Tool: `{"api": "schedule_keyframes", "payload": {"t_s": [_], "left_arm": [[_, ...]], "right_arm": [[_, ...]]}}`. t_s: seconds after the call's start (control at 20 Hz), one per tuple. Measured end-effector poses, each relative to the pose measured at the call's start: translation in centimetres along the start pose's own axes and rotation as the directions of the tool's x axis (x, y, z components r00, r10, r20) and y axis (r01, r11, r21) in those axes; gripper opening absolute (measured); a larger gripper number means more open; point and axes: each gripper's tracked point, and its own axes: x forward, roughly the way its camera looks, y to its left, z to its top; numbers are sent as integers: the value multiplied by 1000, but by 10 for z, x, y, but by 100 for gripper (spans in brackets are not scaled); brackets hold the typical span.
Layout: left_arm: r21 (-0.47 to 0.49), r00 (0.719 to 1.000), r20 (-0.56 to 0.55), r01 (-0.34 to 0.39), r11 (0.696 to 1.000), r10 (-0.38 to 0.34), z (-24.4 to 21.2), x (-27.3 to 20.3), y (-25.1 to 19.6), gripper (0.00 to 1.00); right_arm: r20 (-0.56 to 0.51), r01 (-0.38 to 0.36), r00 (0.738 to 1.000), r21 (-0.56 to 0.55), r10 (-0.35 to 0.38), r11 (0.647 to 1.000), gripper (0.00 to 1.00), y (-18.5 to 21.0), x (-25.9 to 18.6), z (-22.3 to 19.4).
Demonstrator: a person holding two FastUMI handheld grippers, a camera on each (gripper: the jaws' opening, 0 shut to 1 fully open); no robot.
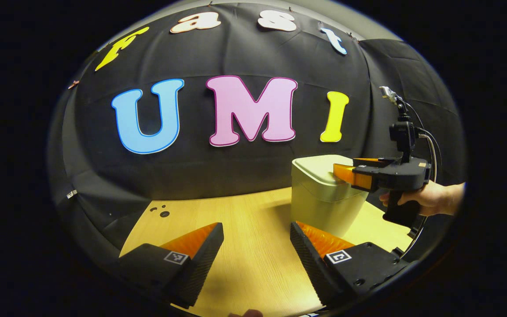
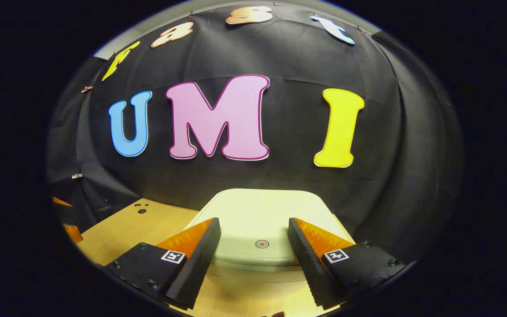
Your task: Press the lid of the desktop garbage bin to open it, pick up the crumpled paper on the desktop and throw it into the bin, then pick up the pop can on the desktop and drop it into the bin, and finally close the garbage bin lid.
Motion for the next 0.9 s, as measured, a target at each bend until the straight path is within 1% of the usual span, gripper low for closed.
{"api": "schedule_keyframes", "payload": {"t_s": [0.05,0.15,0.2,0.45,0.55,0.7,0.9], "left_arm": [[-1,1000,-2,-3,1000,3,-1,0,1,98],[-13,1000,-6,-8,1000,8,-3,1,2,98],[-21,1000,-10,-12,1000,12,-4,1,3,98],[-25,1000,-6,-8,1000,8,-2,1,0,98],[-20,1000,1,-8,1000,8,-1,0,0,98],[-27,1000,1,-10,1000,10,0,0,1,98],[-27,1000,6,-8,1000,8,2,1,0,98]], "right_arm": [[-6,8,1000,14,-8,1000,98,0,1,0],[-32,16,999,-3,-16,1000,98,0,0,-7],[-29,21,999,-2,-21,1000,99,0,0,-6],[-22,9,1000,22,-9,1000,98,1,2,3],[-55,8,998,18,-7,1000,97,1,2,3],[-96,25,995,48,-21,999,97,2,2,6],[-59,18,998,66,-14,998,97,9,-12,22]]}}
